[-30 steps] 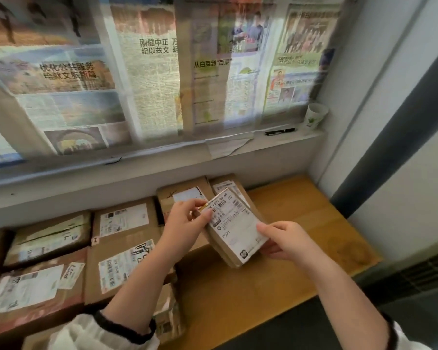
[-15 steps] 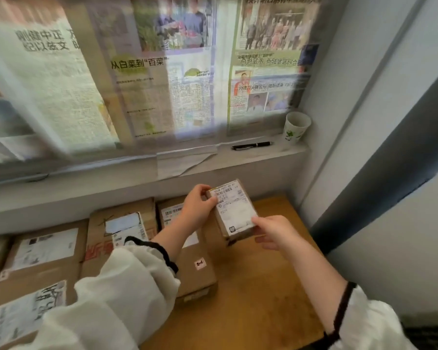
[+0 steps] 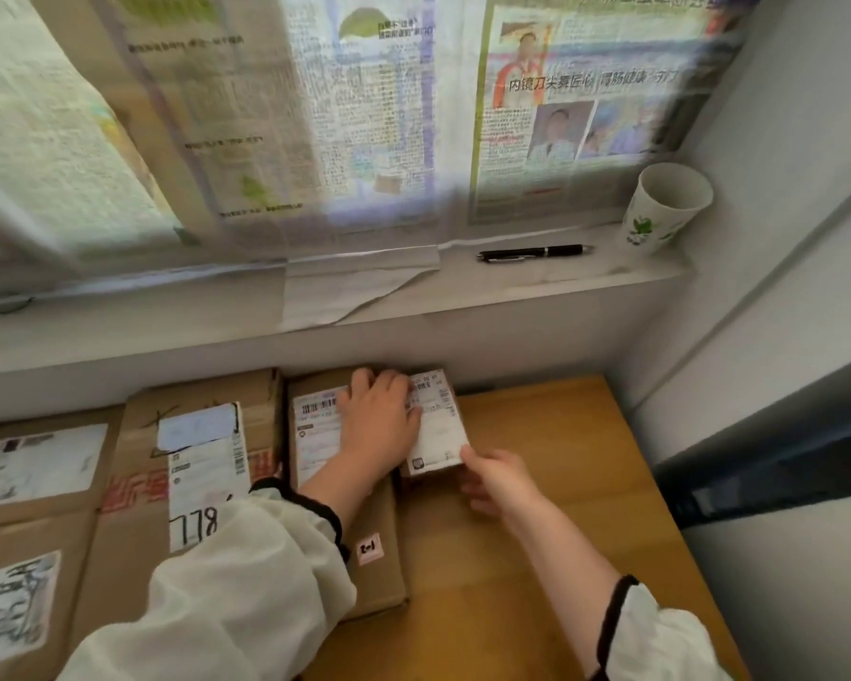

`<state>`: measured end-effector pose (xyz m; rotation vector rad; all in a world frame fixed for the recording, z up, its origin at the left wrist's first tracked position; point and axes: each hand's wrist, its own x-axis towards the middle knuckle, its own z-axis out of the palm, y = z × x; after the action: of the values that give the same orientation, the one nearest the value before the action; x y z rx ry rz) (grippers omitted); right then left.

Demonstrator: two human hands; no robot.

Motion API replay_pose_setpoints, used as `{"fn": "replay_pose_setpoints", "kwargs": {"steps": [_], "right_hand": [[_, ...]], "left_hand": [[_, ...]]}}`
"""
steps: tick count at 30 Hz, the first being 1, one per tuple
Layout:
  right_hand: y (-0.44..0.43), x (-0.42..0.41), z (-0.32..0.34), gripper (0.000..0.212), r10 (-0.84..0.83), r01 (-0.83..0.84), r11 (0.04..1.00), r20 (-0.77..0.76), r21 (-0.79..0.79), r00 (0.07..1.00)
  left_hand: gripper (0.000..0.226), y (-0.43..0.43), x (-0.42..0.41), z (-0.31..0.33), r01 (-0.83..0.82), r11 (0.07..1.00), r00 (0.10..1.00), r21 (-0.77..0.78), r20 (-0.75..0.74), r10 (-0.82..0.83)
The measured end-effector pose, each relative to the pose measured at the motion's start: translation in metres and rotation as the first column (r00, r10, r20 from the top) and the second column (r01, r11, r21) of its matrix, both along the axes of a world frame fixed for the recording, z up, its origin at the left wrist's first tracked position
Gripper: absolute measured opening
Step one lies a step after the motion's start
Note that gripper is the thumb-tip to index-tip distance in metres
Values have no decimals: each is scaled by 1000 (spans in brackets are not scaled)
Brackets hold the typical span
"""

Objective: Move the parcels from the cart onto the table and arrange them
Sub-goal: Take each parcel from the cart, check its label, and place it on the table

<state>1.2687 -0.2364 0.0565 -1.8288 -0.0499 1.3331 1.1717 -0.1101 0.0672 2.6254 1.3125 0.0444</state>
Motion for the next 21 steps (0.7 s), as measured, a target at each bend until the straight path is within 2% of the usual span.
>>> {"fn": "replay_pose_setpoints", "kwargs": {"steps": [9, 13, 17, 18, 20, 21], "right_hand": [[9, -2, -3, 10, 33, -34, 999, 80, 7, 996], [10, -5, -8, 16, 27, -31, 999, 121, 32, 992], [9, -4, -8, 20, 44, -46, 999, 145, 10, 988], [8, -3, -6, 24, 84, -84, 996, 158, -7, 984], [5, -1, 7, 56, 181, -175, 983, 211, -47, 961], [4, 1, 18, 71, 235, -217, 972, 292, -91, 927]], "left_hand": [[38, 1, 2, -5, -15, 999, 1000, 43, -13, 16], [40, 0, 2, -7, -29, 997, 1000, 70, -4, 29], [38, -1, -2, -2, -32, 999, 998, 19, 57, 31], [37, -1, -5, 4, -24, 1000, 992, -14, 125, 26], [34, -3, -19, 25, 12, 997, 953, -83, 301, 14], [33, -3, -29, 40, 32, 996, 927, -80, 375, 0]]}}
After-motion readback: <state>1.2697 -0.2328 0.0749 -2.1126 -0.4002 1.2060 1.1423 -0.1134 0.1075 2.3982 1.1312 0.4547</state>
